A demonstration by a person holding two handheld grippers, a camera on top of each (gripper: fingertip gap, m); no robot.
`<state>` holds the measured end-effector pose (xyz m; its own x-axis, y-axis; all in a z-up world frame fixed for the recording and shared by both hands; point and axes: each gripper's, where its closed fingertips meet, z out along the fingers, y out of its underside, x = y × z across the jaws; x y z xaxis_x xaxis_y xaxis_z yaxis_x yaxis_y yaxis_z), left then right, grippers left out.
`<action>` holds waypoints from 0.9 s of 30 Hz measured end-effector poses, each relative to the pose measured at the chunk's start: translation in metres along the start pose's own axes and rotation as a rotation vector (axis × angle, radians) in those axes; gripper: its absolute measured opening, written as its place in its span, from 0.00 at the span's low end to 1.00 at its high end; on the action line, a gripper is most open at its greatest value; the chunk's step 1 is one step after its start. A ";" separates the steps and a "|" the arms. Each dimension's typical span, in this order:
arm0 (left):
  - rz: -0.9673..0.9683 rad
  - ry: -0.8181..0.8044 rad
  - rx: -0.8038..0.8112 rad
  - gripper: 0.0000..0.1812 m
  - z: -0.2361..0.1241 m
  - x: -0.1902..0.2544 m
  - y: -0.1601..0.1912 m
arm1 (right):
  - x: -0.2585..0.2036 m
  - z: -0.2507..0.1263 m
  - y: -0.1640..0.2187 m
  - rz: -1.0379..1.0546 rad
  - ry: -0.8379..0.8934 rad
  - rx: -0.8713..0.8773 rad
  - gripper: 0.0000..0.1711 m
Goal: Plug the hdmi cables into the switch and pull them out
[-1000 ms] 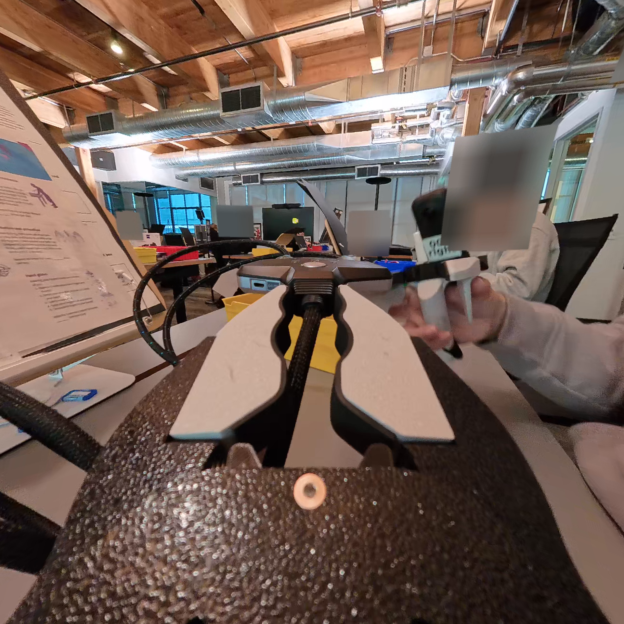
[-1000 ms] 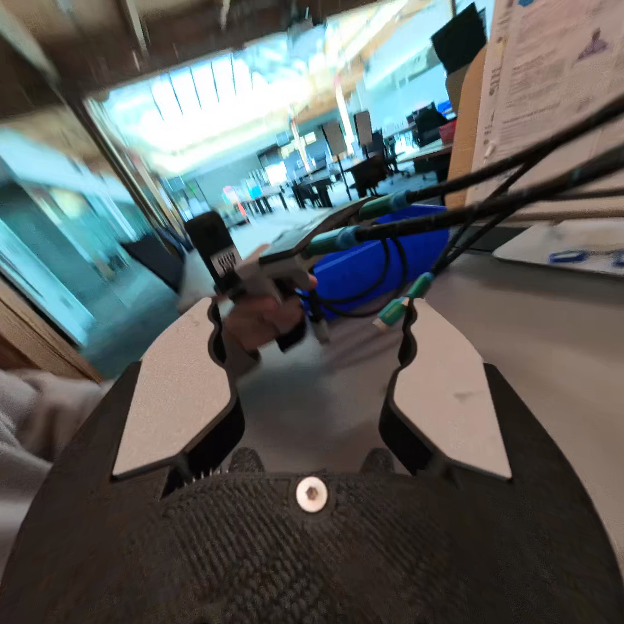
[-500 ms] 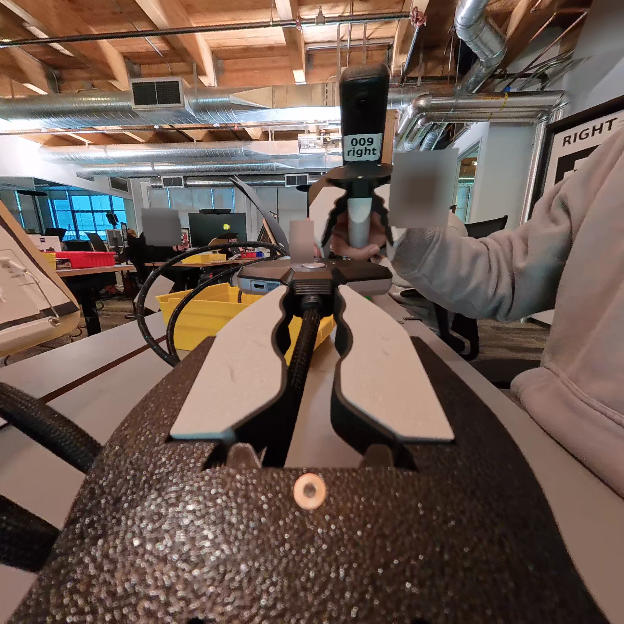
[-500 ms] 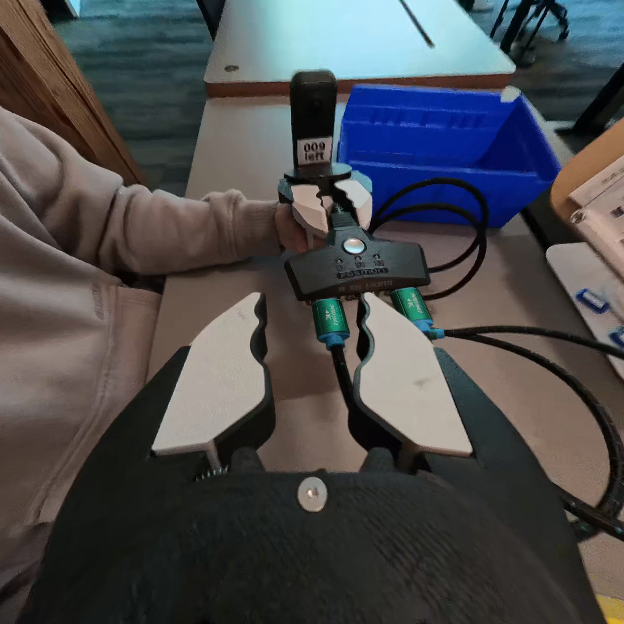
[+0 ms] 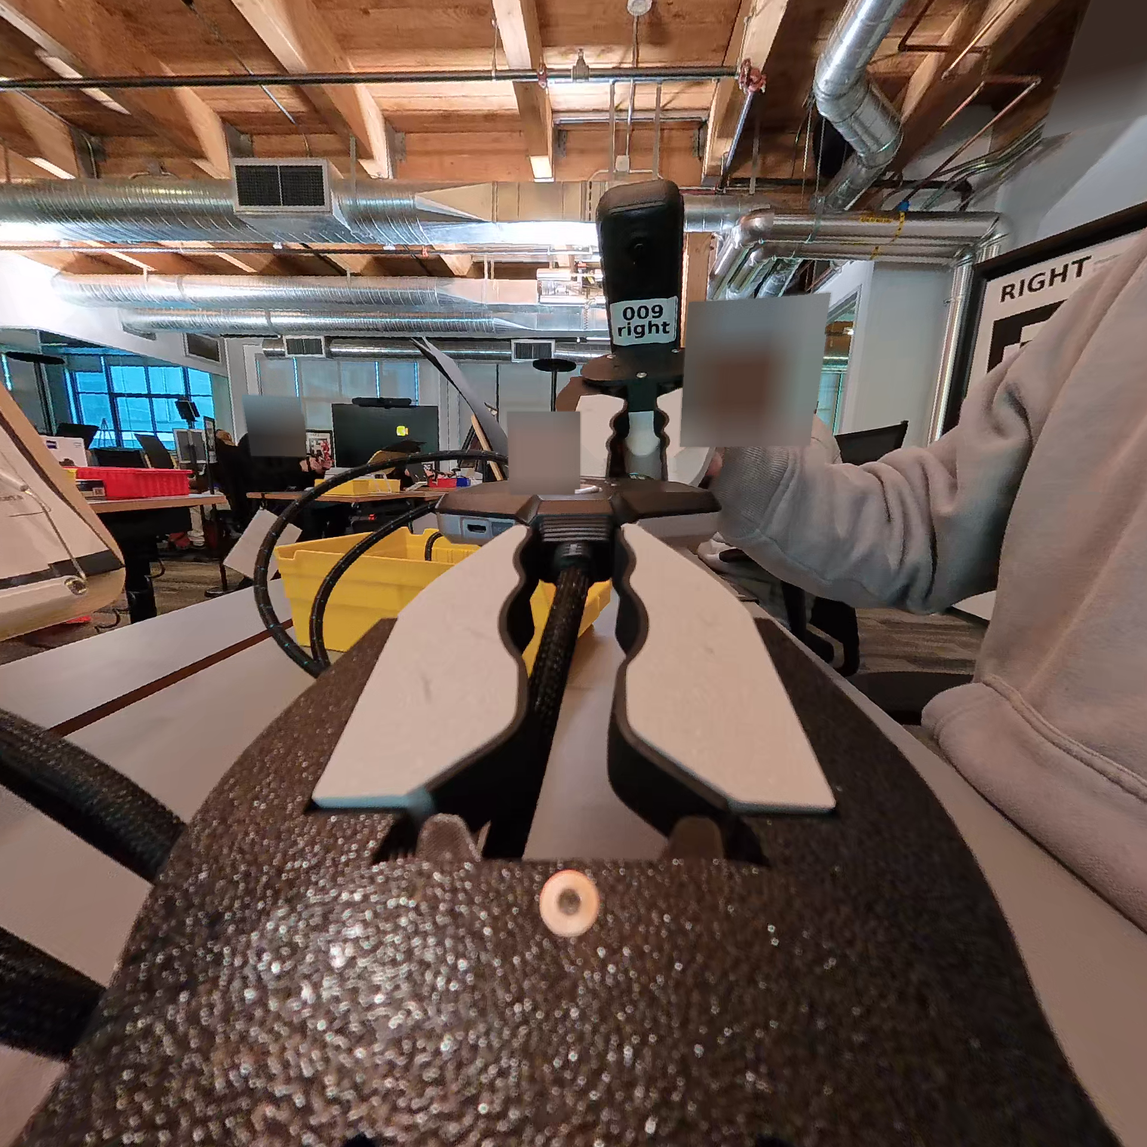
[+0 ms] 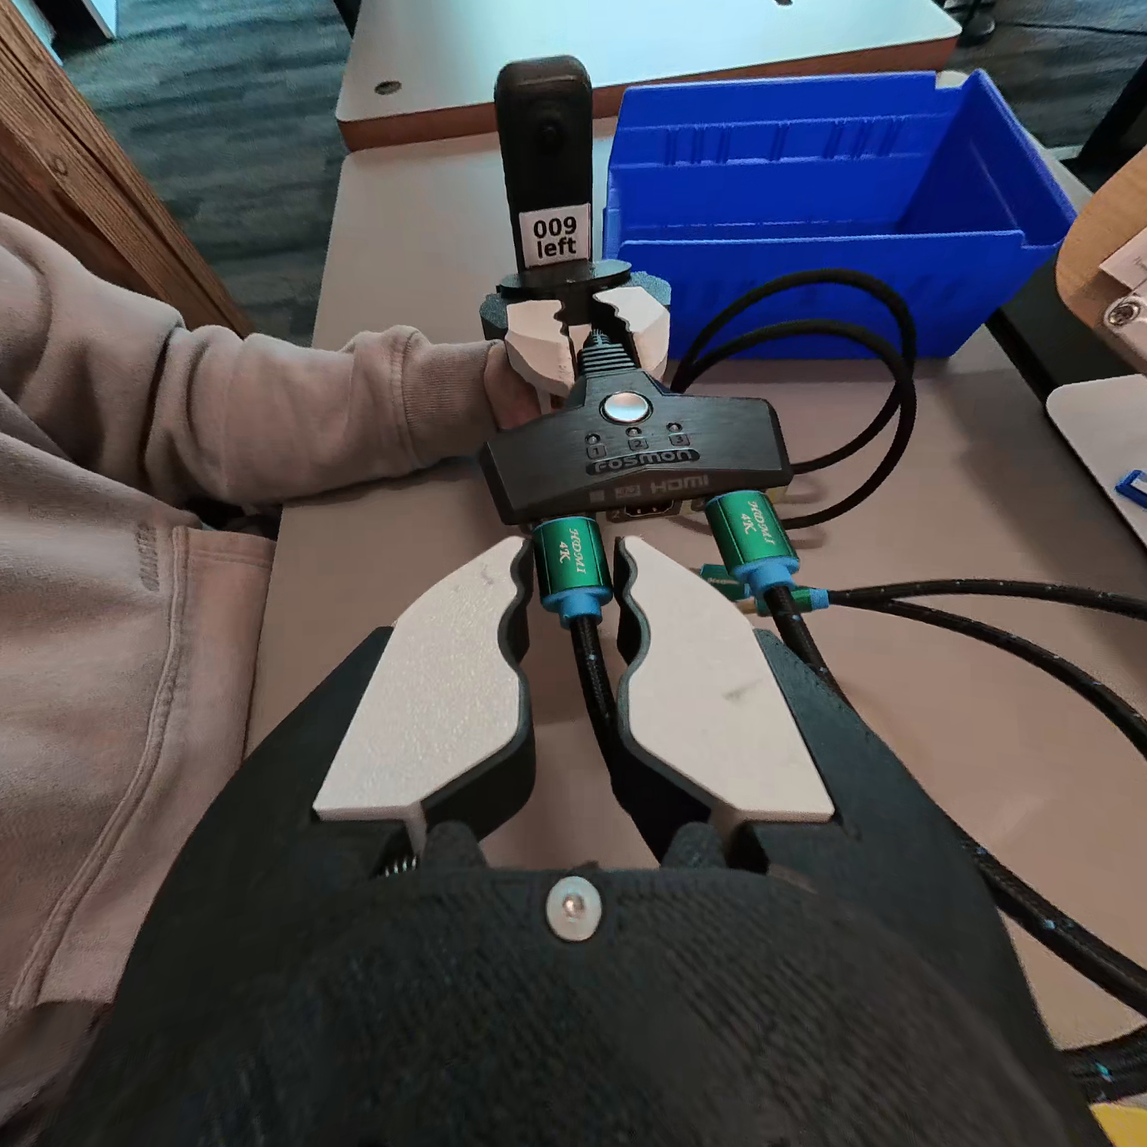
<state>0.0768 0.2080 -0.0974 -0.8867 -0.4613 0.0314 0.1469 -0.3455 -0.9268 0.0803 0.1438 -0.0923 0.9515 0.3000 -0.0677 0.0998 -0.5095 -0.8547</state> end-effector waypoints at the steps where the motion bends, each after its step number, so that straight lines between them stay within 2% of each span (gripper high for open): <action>1: 0.000 0.001 0.001 0.12 0.000 0.000 0.000 | 0.000 0.001 -0.001 0.006 -0.004 0.009 0.14; 17: -0.016 0.015 0.040 0.12 -0.001 0.003 -0.003 | -0.006 0.002 -0.006 -0.028 -0.061 0.040 0.13; 23: 0.031 0.033 -0.041 0.12 0.004 0.010 0.000 | -0.008 -0.002 0.003 -0.071 -0.011 -0.106 0.13; 27: 0.039 0.053 -0.083 0.13 0.010 0.017 0.004 | -0.013 -0.010 0.009 -0.070 -0.017 -0.145 0.13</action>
<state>0.0672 0.1905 -0.0969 -0.9031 -0.4287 -0.0230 0.1469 -0.2583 -0.9548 0.0721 0.1273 -0.0944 0.9357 0.3522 -0.0201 0.2082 -0.5972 -0.7746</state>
